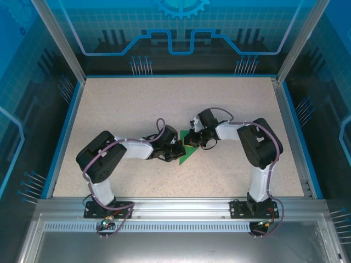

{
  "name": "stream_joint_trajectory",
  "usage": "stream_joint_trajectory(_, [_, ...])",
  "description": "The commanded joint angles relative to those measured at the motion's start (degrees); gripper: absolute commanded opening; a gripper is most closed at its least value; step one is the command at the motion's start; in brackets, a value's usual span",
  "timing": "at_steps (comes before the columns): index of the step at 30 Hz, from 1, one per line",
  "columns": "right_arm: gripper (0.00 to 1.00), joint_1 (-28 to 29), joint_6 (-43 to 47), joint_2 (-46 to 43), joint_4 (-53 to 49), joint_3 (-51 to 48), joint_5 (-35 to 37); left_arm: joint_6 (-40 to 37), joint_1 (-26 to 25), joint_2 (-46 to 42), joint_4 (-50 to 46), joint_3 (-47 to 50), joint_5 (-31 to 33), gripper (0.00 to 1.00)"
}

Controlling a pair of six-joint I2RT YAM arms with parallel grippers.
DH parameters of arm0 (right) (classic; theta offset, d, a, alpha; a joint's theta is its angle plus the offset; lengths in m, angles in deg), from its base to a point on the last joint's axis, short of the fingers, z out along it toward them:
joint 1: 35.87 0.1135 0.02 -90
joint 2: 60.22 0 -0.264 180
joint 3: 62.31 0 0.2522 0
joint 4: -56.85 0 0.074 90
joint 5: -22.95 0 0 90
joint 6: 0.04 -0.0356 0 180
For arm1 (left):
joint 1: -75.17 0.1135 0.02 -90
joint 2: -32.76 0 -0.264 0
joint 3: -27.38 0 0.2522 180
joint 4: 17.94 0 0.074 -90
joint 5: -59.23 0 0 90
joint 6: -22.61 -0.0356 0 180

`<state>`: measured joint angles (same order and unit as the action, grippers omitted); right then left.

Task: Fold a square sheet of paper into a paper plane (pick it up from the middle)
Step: Fourth fold the wing at the center of the table.

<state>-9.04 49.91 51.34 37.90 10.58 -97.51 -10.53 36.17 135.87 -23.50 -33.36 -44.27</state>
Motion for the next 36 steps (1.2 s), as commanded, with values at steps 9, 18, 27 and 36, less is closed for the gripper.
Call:
stream_joint_trajectory(9, [0.03, -3.98, 2.17, 2.13, -0.65, 0.59, 6.46, -2.35, -0.01, 2.27, -9.79, 4.43, 5.15, 0.01])
stream_joint_trajectory(18, [0.04, -7.19, 2.79, 3.72, -0.59, 3.14, 6.06, -2.73, 0.02, 2.20, -9.33, 6.55, 5.17, 0.01])
stream_joint_trajectory(27, [0.05, -9.46, 3.71, 4.66, -2.52, 6.44, 5.51, -4.25, -0.01, 1.75, -9.92, 7.85, 4.97, 0.00])
stream_joint_trajectory(36, [0.05, -11.05, 4.50, 7.68, -4.05, 8.96, 5.59, -5.16, 0.00, 1.75, -9.97, 8.84, 4.53, 0.00])
